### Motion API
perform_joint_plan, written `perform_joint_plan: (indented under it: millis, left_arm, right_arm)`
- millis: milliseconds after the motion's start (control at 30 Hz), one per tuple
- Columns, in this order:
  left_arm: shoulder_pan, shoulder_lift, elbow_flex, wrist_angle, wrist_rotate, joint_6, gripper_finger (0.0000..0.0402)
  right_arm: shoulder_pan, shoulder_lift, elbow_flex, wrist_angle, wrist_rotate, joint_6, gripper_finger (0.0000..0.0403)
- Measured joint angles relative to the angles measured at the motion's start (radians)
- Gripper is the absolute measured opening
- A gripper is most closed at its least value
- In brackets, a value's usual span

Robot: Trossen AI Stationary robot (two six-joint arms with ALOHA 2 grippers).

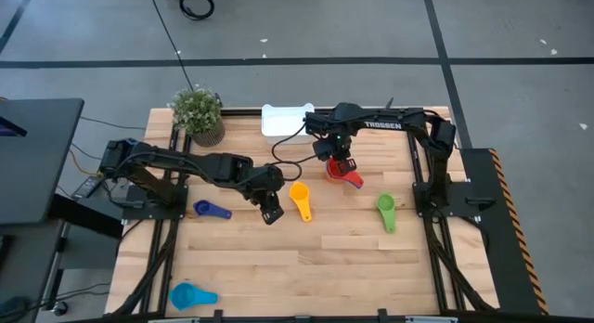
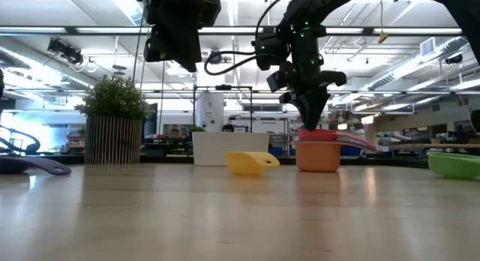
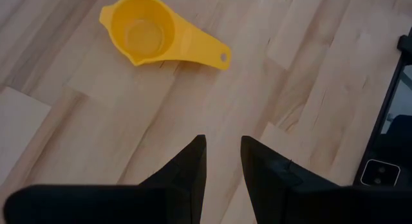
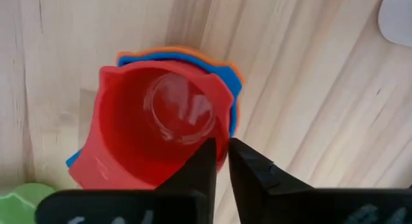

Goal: Nest measuring cups in basket
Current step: Stack the red measuring cup on top of the blue measuring cup, then stack the light blue measuring cup on top of the red measuring cup

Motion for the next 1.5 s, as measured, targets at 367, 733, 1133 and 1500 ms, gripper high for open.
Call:
perform_joint_plan:
  millis: [367,733,1133,1500]
  left_arm:
    - [0.0,0.0,0.0,0.0,0.0,0.017,0.0103]
    - [0.003,-0.033,0.0,-0.002,-0.003,0.042,0.0103]
    - [-0.004,-0.216,0.0,-0.15,-0.028,0.061,0.0103]
    - [-0.052,-0.313,0.0,-0.261,0.104,0.142,0.0103]
  right_arm:
    - [0.004,-0.003,0.0,-0.001,-0.017,0.002,0.0025]
    - [0.057,-0.051,0.0,-0.022,-0.003,0.001,0.0066]
    - [0.166,-0.055,0.241,-0.139,-0.006,0.068,0.0063]
    - [0.262,-0.055,0.55,-0.169,-0.015,0.23,0.006]
